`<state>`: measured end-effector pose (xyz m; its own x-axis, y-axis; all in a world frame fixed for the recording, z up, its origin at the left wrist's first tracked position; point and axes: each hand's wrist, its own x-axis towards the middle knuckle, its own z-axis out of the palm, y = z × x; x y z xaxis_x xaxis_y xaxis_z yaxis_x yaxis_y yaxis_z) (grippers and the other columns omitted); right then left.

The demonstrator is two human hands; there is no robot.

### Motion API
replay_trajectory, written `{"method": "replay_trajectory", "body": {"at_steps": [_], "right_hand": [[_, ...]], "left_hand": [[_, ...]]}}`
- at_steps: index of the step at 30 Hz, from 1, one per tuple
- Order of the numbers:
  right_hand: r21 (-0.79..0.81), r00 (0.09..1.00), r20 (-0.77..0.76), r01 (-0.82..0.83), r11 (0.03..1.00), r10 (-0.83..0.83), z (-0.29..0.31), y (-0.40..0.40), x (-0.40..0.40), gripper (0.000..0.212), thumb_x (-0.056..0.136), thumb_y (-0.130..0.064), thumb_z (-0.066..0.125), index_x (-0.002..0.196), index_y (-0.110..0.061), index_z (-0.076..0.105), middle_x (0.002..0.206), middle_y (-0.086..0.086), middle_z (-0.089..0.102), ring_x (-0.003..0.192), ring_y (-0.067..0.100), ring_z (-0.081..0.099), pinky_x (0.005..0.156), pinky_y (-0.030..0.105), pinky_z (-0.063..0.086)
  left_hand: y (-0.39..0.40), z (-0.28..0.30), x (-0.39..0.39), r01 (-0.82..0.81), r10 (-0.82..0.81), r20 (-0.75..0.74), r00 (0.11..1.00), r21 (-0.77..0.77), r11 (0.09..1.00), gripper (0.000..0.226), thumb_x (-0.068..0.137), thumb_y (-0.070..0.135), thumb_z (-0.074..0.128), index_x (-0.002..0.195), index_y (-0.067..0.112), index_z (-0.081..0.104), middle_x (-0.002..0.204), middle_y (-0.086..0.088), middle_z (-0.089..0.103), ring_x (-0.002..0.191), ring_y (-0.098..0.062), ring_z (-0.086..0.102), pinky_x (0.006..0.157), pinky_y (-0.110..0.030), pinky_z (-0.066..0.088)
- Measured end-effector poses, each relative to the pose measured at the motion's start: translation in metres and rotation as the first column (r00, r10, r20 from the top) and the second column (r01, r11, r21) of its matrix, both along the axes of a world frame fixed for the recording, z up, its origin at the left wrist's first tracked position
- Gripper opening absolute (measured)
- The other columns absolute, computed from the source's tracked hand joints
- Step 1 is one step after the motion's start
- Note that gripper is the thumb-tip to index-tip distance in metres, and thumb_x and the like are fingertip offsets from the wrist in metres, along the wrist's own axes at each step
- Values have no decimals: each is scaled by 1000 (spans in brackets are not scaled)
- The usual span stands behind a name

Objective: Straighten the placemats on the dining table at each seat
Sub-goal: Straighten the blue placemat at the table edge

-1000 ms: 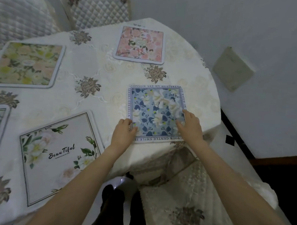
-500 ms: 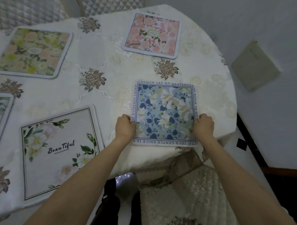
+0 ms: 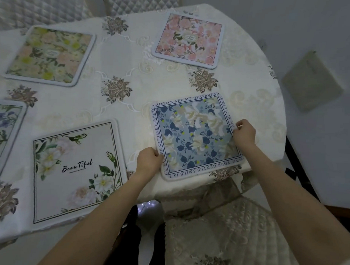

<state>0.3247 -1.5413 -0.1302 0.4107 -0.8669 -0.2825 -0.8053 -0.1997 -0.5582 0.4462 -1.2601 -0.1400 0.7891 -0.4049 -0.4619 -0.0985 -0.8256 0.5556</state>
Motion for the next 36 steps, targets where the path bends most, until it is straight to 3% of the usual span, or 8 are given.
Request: {"method": "replay_trajectory", "body": {"at_steps": [5,13,21,25,28,32,36], "right_hand": [[-6,999,-20,-28,1000,28,-5,-3,8,17,90,-2,47,105,1,54,109,24,60,95,37,58,74,40,46],[-40,998,-48,-52,998,50,-15,0,-2,15,91,-5,48,103,1,54,106,23,60,92,35,57,70,34,41],[-39,999,-9,-48,998,47,-16,5,-14,17,91,-4,49,105,1,55,108,23,61,95,36,58,73,34,42],[-23,999,-11,-35,999,35,-15,7,-16,18,91,-5,49,107,1,55,110,24,60,97,37,58,78,37,46],[-76,993,-55,-109,991,105,-11,11,-18,23,91,-5,48,112,2,53,114,25,57,101,38,55,79,38,42],[-320,921,-120,-389,864,371,-5,30,-21,44,91,-18,50,133,-5,44,136,19,47,122,37,44,97,45,40],[-260,796,-197,-606,752,573,-11,64,-20,56,94,-41,46,143,-18,34,152,8,34,141,29,27,114,46,25]], "left_hand": [[4,2,-12,-14,14,-26,1000,6,1000,47,80,12,60,43,17,31,42,1,35,39,-12,32,41,-26,22],[10,-1,-18,-10,11,-21,1000,34,999,44,81,15,61,45,16,36,46,2,41,43,-9,39,42,-24,25],[14,-2,-20,-36,36,-14,999,-6,999,21,85,17,61,67,10,51,60,4,48,63,-18,48,49,-21,29],[15,3,-21,-26,26,-15,1000,-19,999,18,87,18,60,75,9,52,63,3,48,71,-24,54,58,-29,33],[14,7,-24,52,-52,81,995,-1,999,14,85,16,62,87,8,50,81,-6,54,83,-29,56,64,-31,37],[8,11,-24,292,-284,326,902,26,956,48,83,18,64,126,8,45,120,-13,51,108,-30,49,89,-39,45],[-4,12,-23,449,-444,394,805,84,889,55,87,26,56,137,11,38,141,-10,42,128,-27,40,103,-38,39]]}}
